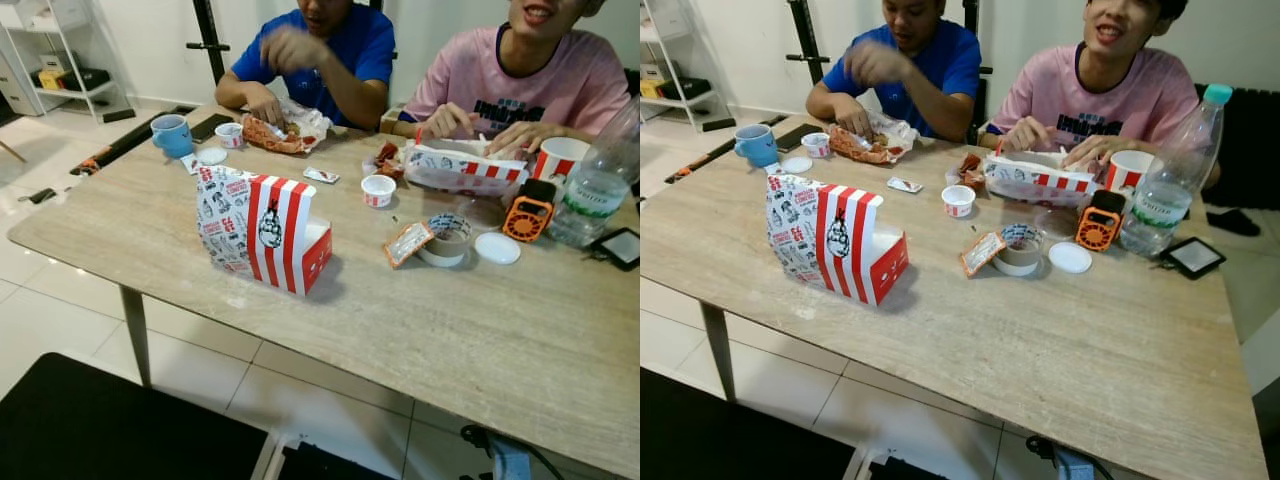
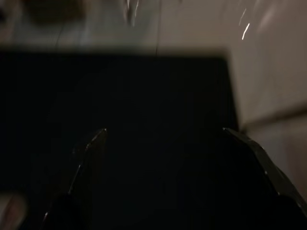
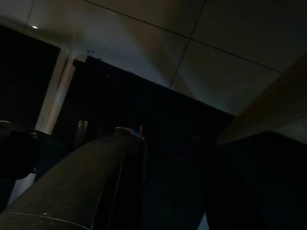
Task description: Restocking fridge
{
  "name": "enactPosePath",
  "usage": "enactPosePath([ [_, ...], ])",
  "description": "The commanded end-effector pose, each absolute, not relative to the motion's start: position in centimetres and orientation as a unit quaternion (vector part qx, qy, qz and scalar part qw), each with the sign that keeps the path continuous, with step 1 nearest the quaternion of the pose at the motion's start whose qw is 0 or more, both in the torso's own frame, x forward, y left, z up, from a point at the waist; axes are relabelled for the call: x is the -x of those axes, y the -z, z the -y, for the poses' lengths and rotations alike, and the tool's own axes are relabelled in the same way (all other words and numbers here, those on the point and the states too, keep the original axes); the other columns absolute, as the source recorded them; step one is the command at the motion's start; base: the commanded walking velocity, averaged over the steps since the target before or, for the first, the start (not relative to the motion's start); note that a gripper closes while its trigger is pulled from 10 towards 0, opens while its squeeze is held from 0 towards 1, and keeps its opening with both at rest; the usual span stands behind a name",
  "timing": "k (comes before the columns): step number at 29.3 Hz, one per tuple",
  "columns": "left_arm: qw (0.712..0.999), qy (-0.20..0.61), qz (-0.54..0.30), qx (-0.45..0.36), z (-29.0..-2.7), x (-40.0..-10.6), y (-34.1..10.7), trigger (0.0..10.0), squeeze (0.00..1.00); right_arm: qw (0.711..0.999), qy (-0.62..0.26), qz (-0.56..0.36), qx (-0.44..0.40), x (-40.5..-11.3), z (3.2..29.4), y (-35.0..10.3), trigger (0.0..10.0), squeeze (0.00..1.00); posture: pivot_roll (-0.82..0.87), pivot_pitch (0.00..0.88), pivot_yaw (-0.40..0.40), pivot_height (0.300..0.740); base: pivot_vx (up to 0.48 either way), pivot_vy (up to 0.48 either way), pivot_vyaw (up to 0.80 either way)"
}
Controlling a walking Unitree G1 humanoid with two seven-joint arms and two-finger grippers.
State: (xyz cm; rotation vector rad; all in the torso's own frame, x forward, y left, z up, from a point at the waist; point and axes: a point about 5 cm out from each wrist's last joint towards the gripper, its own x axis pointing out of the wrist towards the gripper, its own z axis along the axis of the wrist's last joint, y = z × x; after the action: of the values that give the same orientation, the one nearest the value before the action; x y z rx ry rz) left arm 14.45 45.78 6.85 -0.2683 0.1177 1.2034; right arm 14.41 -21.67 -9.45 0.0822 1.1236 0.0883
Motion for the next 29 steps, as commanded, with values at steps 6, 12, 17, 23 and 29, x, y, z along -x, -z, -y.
enactPosePath([
  [6,0.918,-0.367,0.116,0.095,-44.8,-22.4,-15.0,10.0,0.0,0.845,-0.046,-0.531,-0.039,-14.4,21.5,9.5,10.0,0.0,0.0,0.0,0.03,0.74,0.0,0.0,0.0],
  [12,0.971,-0.169,0.163,0.041,-40.3,-27.3,-18.2,10.0,0.0,0.844,-0.048,-0.533,-0.037,-14.3,21.4,9.5,10.0,0.0,0.0,0.0,0.03,0.74,0.0,0.0,0.0],
  [17,0.984,0.115,0.131,-0.028,-31.5,-30.6,-18.2,10.0,0.0,0.843,-0.054,-0.534,-0.031,-14.4,21.2,9.5,10.0,0.0,0.01,0.0,0.027,0.74,0.0,0.0,0.0],
  [23,0.954,0.278,0.096,-0.056,-25.8,-30.6,-17.0,10.0,0.0,0.843,-0.053,-0.535,-0.031,-14.4,21.2,9.6,10.0,0.0,0.0,0.0,0.028,0.74,0.0,0.0,0.0],
  [29,0.916,0.387,0.081,-0.07,-20.9,-30.5,-16.9,10.0,0.0,0.841,-0.053,-0.538,-0.028,-14.1,21.3,9.6,10.0,0.0,0.0,0.0,0.025,0.74,0.0,0.0,0.0],
])
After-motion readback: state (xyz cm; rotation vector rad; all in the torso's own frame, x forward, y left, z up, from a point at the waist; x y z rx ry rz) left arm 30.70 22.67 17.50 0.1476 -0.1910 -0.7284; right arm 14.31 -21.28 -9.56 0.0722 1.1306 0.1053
